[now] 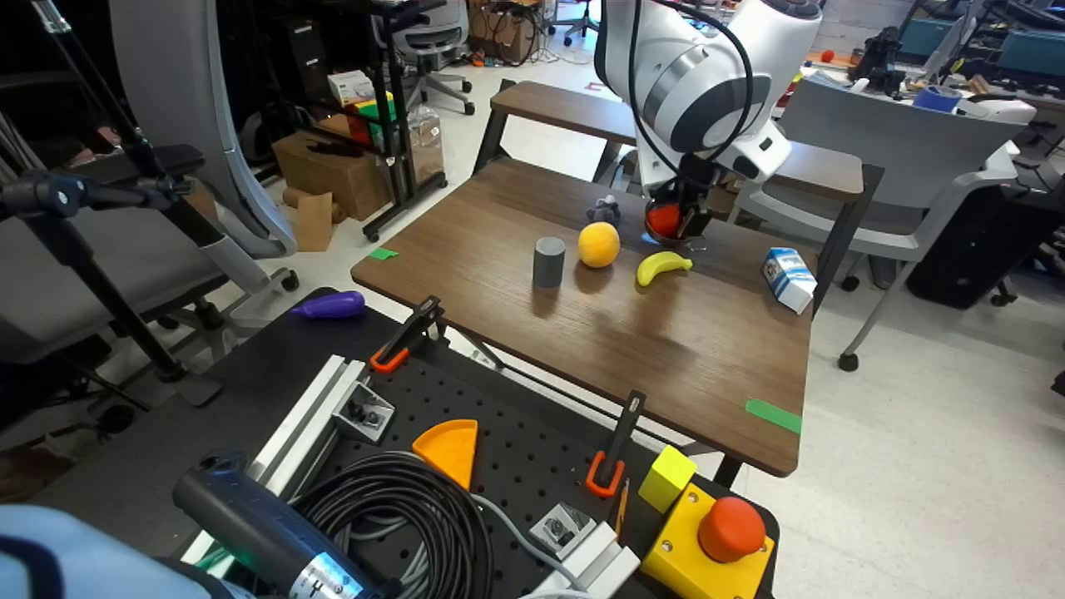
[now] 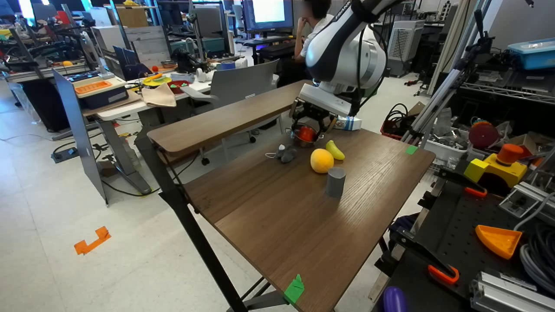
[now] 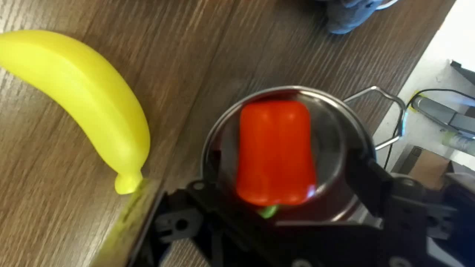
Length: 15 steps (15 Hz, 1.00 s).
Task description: Pick up the orange toy and put it in the silver pot.
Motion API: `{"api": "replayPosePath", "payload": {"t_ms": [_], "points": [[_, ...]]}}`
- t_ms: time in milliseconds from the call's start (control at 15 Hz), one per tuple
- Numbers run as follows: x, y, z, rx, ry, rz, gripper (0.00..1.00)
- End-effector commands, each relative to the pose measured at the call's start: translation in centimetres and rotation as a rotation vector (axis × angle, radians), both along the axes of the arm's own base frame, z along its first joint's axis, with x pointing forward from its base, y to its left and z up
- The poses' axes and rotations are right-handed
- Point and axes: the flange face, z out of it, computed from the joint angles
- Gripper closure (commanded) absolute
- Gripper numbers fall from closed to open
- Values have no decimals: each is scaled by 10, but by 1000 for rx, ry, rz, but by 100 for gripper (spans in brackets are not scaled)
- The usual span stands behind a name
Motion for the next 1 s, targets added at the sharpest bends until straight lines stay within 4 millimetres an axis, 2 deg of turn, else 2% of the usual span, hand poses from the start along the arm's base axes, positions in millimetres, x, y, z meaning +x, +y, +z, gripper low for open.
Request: {"api": "replayPosePath", "payload": {"t_ms": [0,333,533,733,933], "points": [[9,1,5,15,-42,4,0],[2,2,20,12,-52,19,0],[-5,3,36,3,-60,37,0],[-19,3,68,-8,-84,51,0],[-43,-2,115,-22,-105,62,0]]}}
